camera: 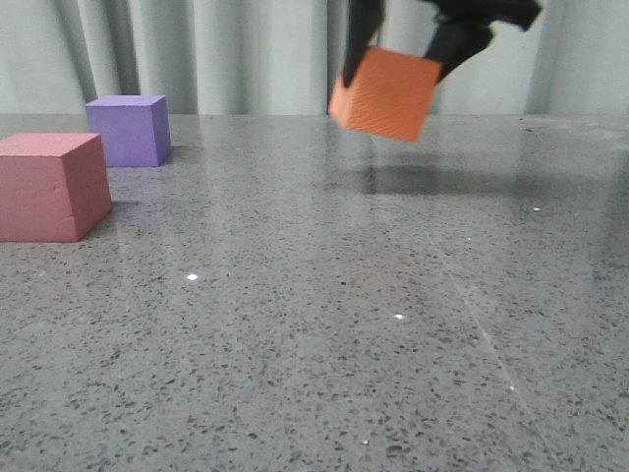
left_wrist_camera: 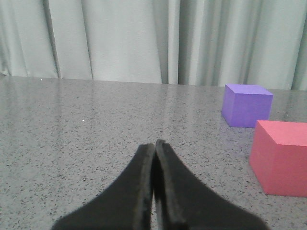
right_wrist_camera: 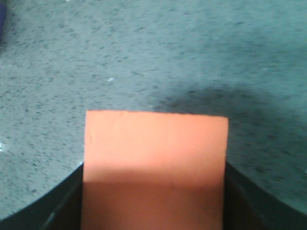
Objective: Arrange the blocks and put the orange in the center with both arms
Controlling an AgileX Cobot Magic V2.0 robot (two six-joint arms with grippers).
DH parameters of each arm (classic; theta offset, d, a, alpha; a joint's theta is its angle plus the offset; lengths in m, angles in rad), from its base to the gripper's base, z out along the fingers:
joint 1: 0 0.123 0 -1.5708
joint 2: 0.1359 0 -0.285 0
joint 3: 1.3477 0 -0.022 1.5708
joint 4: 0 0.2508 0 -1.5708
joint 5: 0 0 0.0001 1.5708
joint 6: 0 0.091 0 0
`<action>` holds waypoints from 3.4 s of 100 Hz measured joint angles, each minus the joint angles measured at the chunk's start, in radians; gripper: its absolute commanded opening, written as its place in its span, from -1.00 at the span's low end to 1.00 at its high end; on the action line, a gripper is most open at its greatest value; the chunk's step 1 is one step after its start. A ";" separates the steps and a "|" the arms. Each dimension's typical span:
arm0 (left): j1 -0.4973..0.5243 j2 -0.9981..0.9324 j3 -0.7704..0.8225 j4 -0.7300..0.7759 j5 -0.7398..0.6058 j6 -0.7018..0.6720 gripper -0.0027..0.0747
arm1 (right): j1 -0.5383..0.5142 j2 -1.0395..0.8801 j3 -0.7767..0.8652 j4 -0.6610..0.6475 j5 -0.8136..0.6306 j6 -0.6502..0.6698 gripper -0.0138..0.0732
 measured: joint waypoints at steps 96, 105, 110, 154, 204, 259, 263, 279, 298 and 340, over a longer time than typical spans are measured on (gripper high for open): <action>0.000 0.000 0.000 0.000 0.000 0.000 -0.96 | 0.152 0.233 -0.225 -0.169 0.082 0.225 0.85; 0.000 0.000 0.000 0.000 0.000 0.000 -0.96 | 0.152 0.233 -0.225 -0.170 0.082 0.225 0.85; 0.000 0.000 0.000 0.000 0.000 0.000 -0.96 | 0.152 0.233 -0.225 -0.170 0.082 0.220 0.85; 0.000 0.000 0.000 0.000 0.000 0.000 -0.96 | 0.152 0.021 -0.225 -0.312 0.029 0.054 0.85; 0.000 0.000 0.000 0.000 0.000 0.000 -0.96 | 0.142 -0.396 0.012 -0.540 0.095 -0.016 -0.01; 0.000 0.000 0.000 0.000 0.000 0.000 -0.96 | 0.142 -1.117 0.751 -0.544 0.017 0.061 -0.84; 0.000 0.000 0.000 0.000 0.000 0.000 -0.96 | 0.142 -1.153 0.785 -0.544 0.015 0.063 -0.84; 0.000 0.000 0.000 0.000 0.000 0.000 -0.96 | 0.142 -1.253 0.865 -0.546 0.034 0.062 -0.84; 0.000 0.000 0.000 0.000 0.000 0.000 -0.96 | 0.142 -1.272 0.883 -0.546 0.051 0.063 -0.84; 0.000 0.000 0.000 0.000 0.000 0.000 -0.96 | 0.142 -1.278 0.919 -0.574 0.025 0.065 -0.84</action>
